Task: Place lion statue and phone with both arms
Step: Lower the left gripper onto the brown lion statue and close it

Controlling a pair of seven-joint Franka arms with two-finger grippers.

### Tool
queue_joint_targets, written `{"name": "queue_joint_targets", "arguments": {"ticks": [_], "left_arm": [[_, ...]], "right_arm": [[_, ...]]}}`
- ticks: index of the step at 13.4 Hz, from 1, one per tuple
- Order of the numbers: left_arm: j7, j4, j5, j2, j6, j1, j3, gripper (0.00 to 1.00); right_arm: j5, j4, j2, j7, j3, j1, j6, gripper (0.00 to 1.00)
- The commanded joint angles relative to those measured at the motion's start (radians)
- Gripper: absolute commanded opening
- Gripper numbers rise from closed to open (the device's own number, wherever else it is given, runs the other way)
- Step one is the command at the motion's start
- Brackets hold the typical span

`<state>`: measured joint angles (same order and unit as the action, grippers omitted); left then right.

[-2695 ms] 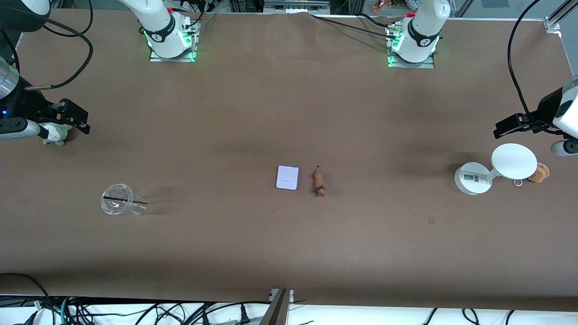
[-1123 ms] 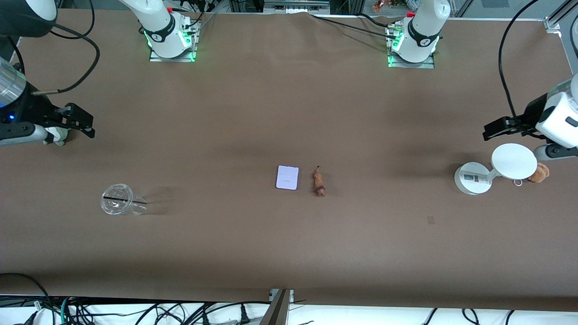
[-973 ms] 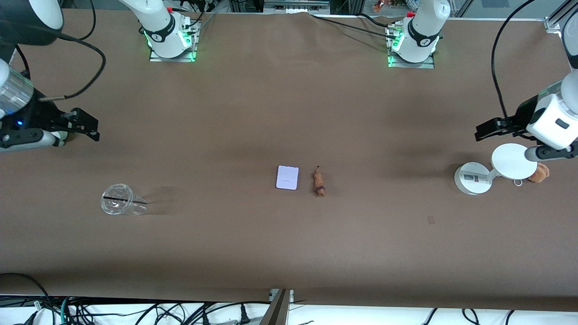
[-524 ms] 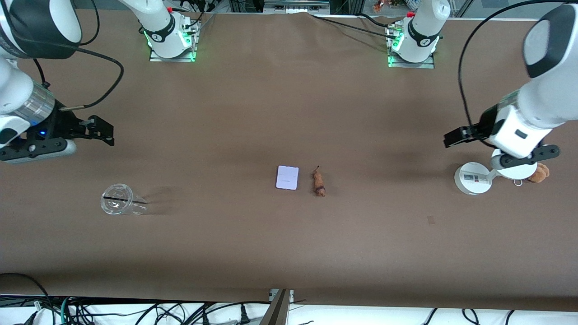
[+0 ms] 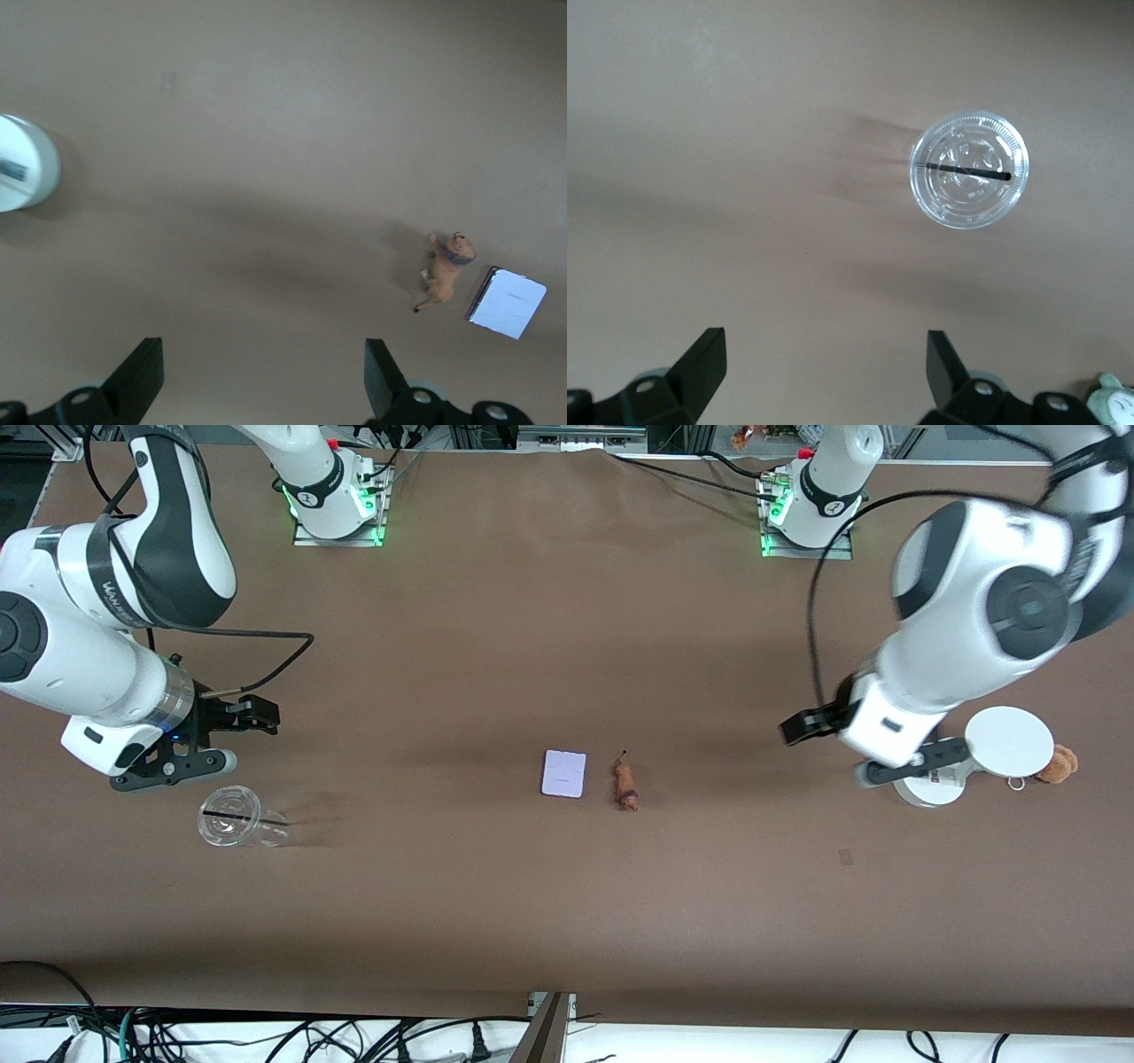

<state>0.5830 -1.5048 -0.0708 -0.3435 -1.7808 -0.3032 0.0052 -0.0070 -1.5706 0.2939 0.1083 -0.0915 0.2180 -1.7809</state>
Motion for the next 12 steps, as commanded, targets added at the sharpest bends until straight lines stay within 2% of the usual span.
{"name": "queue_joint_targets", "arguments": {"ticks": [1, 5, 7, 12], "left_arm": [[0.038, 0.009, -0.004, -0.067, -0.081, -0.077, 0.012, 1.00], [0.050, 0.009, -0.006, -0.176, -0.247, -0.158, 0.012, 1.00], [0.130, 0.011, -0.004, -0.227, -0.320, -0.212, 0.013, 1.00], [0.189, 0.011, 0.072, -0.331, -0.442, -0.296, 0.012, 1.00]], "right_arm": [[-0.011, 0.011, -0.012, 0.013, -0.002, 0.004, 0.015, 1.00], [-0.011, 0.011, -0.012, 0.013, -0.002, 0.004, 0.015, 1.00], [-0.011, 0.011, -0.012, 0.013, -0.002, 0.004, 0.015, 1.00], [-0.011, 0.011, -0.012, 0.013, -0.004, 0.003, 0.015, 1.00]]}}
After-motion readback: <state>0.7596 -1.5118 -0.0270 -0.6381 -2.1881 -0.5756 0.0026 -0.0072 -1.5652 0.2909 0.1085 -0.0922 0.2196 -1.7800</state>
